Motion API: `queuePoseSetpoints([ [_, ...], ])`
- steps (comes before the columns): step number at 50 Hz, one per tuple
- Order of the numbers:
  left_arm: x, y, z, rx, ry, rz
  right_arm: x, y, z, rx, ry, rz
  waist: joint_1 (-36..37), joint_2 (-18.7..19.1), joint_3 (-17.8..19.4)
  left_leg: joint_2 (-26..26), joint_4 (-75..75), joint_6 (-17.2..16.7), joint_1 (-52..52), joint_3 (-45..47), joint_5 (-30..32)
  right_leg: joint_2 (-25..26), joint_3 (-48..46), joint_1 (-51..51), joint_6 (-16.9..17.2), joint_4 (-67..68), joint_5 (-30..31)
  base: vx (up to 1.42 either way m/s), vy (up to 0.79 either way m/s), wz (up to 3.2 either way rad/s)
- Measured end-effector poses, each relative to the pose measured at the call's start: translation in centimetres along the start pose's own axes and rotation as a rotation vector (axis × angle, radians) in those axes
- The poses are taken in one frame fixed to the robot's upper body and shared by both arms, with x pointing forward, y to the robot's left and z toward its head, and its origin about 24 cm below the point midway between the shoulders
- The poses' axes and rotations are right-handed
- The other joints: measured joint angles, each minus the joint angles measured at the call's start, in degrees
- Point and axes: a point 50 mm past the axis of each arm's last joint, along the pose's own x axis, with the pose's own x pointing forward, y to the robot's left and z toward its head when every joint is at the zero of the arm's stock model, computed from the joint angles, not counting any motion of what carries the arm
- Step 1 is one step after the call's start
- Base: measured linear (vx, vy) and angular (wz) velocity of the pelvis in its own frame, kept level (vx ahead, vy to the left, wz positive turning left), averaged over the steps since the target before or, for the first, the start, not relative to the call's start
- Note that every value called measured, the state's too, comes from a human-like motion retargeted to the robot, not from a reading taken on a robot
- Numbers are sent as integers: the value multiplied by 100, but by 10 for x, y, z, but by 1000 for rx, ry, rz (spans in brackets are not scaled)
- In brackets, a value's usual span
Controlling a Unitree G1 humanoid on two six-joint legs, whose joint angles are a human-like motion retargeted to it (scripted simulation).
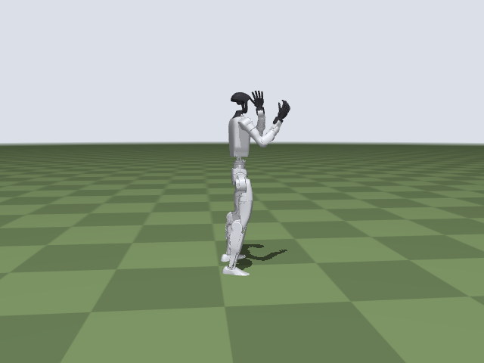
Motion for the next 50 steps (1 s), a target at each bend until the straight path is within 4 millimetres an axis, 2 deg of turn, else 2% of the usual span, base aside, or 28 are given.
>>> queuePoseSetpoints([
  [3, -4, 4, 3, 68, -32, 14, -33, 6, 11, -436, -12, 174, -87, 5, 20, -21, -27, -32, -47, -36, 20, -16, -38, -30, 69, -15, 10, 0, 0, 0],
  [6, -5, 6, 1, 138, -43, 25, -67, 4, 7, -801, 43, 338, -200, 23, 42, -36, -47, -73, -86, -56, 39, -27, -64, -56, 121, -31, 22, 0, 0, 0],
  [9, -5, 8, -3, 195, -38, 20, -103, -4, -7, -994, 190, 502, -325, 39, 50, -42, -55, -107, -111, -51, 50, -30, -66, -75, 143, -51, 38, 0, 0, 0],
  [12, -5, 10, -6, 247, -33, 16, -137, -16, -20, -1076, 359, 604, -461, 71, 58, -44, -57, -127, -120, -19, 56, -29, -38, -99, 148, -60, 51, 0, 0, 0],
  [16, -8, 14, -9, 298, -30, 20, -170, -33, -29, -1136, 519, 603, -644, 109, 65, -40, -53, -134, -113, 71, 52, -21, 49, -146, 153, -62, 72, -1, 1, -16],
  [24, -16, 16, -10, 298, -6, 7, -204, -54, -33, -1165, 726, 616, -882, 129, 80, -16, -38, -105, -62, 350, 5, 17, 319, -262, 197, -66, 118, -1, 0, -32],
  [29, -17, 12, -9, 251, 6, 2, -236, -67, -38, -1148, 923, 651, -936, 105, 89, -1, -33, -86, -33, 500, -29, 46, 463, -319, 223, -79, 145, 0, 0, -27],
  [40, -15, 8, 5, 225, -46, -36, -295, -72, -23, -980, 1263, 598, -1031, 68, 100, 13, -39, -69, 16, 652, -69, 77, 620, -379, 231, -57, 155, 0, 0, -4],
  [45, -12, 9, 4, 292, -68, -80, -310, -75, -18, -937, 1356, 565, -1073, 55, 67, 18, -35, -55, 47, 694, -83, 85, 660, -376, 232, -48, 153, 0, 0, 0],
  [50, -3, 11, -2, 402, -104, -125, -309, -78, -16, -941, 1352, 540, -1134, 37, 46, 24, -26, -46, 94, 739, -99, 94, 703, -356, 239, -40, 150, 0, 0, 0],
])
